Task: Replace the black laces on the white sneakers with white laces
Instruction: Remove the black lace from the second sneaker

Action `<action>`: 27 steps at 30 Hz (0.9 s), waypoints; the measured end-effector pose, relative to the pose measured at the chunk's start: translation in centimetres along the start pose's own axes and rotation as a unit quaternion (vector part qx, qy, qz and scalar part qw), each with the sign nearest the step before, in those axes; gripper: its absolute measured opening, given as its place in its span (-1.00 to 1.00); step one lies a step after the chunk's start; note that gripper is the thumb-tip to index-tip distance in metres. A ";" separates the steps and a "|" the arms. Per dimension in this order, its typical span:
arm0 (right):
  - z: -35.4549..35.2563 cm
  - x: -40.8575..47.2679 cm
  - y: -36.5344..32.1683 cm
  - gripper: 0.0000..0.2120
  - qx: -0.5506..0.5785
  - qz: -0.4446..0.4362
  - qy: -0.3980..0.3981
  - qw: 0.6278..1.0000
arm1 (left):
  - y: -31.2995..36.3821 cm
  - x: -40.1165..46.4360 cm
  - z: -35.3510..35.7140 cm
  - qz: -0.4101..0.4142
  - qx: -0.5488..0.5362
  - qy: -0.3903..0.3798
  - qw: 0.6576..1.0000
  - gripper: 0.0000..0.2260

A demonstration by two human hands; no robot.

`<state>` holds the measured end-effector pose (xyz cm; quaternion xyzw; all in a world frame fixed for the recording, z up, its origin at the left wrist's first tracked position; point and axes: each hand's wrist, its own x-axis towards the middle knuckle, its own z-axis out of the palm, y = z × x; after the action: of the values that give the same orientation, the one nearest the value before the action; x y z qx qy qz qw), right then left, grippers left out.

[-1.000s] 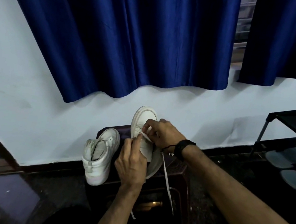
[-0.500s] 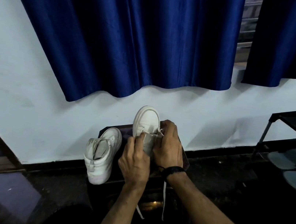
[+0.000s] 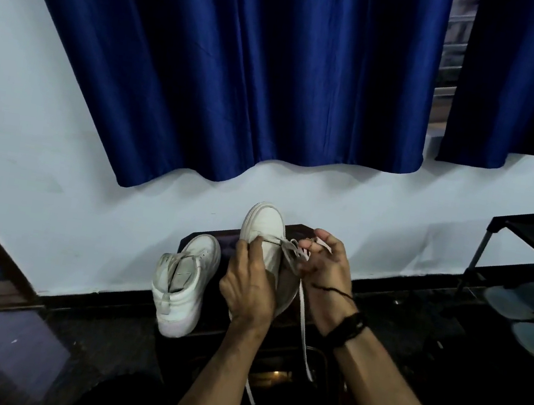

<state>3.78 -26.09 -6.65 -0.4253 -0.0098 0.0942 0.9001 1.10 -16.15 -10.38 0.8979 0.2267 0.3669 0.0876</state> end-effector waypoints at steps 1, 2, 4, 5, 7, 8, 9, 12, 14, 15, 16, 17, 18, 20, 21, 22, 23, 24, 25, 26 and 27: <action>-0.7 -0.3 -0.7 -0.55 -0.068 0.005 -0.014 0.998 | -0.1 0.4 0.1 -0.011 -0.006 -0.004 1.000 -0.60; -1.5 -0.5 -1.1 -0.58 -0.190 -0.004 -0.024 0.981 | -0.2 0.8 0.2 -0.025 -0.011 -0.009 1.000 -0.58; -3.3 -0.7 -1.4 -0.55 -0.477 -0.047 -0.012 0.877 | -0.5 1.5 0.6 -0.055 -0.012 -0.017 0.998 -0.58; -4.1 -0.5 -1.1 -0.52 -0.569 -0.070 -0.005 0.819 | -0.5 1.7 0.8 -0.067 -0.011 -0.021 0.997 -0.57; -5.0 -0.5 -1.0 -0.68 -0.582 -0.105 -0.023 0.806 | -0.6 2.0 1.1 -0.077 -0.009 -0.030 0.997 -0.58; -5.2 -0.9 -1.4 -0.75 -0.497 -0.104 -0.075 0.858 | -0.6 2.1 1.2 -0.081 -0.008 -0.033 0.996 -0.59; -5.4 -1.2 -1.8 -0.66 -0.365 -0.092 -0.126 0.918 | -0.7 2.2 1.3 -0.085 -0.008 -0.032 0.996 -0.60; -6.3 -2.4 -3.4 -0.41 -0.121 -0.016 -0.192 0.974 | -1.3 2.7 1.7 -0.104 -0.018 -0.023 0.994 -0.64; -7.4 -2.3 -3.4 -0.39 -0.276 0.018 -0.236 0.932 | -1.8 2.7 1.7 -0.119 -0.023 -0.014 0.993 -0.64; -8.1 -2.1 -3.0 -0.40 -0.398 0.041 -0.283 0.872 | -2.1 2.7 1.7 -0.122 -0.025 -0.010 0.992 -0.63; -8.4 -2.2 -2.8 -0.42 -0.500 0.074 -0.327 0.799 | -2.3 2.7 1.7 -0.122 -0.028 -0.010 0.992 -0.63; -8.6 -2.1 -2.4 -0.44 -0.573 0.109 -0.357 0.730 | -2.5 2.6 1.6 -0.119 -0.030 -0.011 0.992 -0.62; -8.7 -2.1 -1.9 -0.47 -0.626 0.130 -0.376 0.671 | -2.6 2.6 1.6 -0.119 -0.032 -0.011 0.992 -0.61; -8.2 -1.8 -0.8 -0.57 -0.701 0.072 -0.349 0.618 | -2.6 2.7 1.6 -0.120 -0.033 -0.008 0.992 -0.61; -7.7 -1.5 -0.3 -0.61 -0.712 -0.002 -0.296 0.637 | -2.6 2.6 1.6 -0.119 -0.034 -0.005 0.992 -0.61; -7.0 -1.1 0.2 -0.65 -0.693 -0.085 -0.214 0.683 | -2.6 2.6 1.5 -0.115 -0.033 -0.003 0.993 -0.61; -6.0 -0.8 0.5 -0.67 -0.651 -0.158 -0.129 0.732 | -2.6 2.5 1.5 -0.110 -0.033 -0.002 0.993 -0.60; -4.8 -0.5 0.6 -0.70 -0.614 -0.219 -0.065 0.756 | -2.7 2.5 1.5 -0.106 -0.033 -0.002 0.994 -0.60; -3.4 -0.1 0.7 -0.74 -0.606 -0.266 -0.042 0.749 | -2.7 2.5 1.4 -0.103 -0.035 -0.002 0.994 -0.61; -2.0 0.1 0.9 -0.77 -0.630 -0.289 -0.047 0.720 | -2.7 2.5 1.4 -0.101 -0.037 -0.002 0.994 -0.61; -0.8 0.3 1.2 -0.79 -0.661 -0.292 -0.062 0.688 | -2.6 2.4 1.3 -0.099 -0.039 -0.003 0.994 -0.62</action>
<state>3.93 -25.90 -8.16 -0.8792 -0.2488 -0.1787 0.3651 2.64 -12.67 -10.71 0.8681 0.2993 0.3625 0.1594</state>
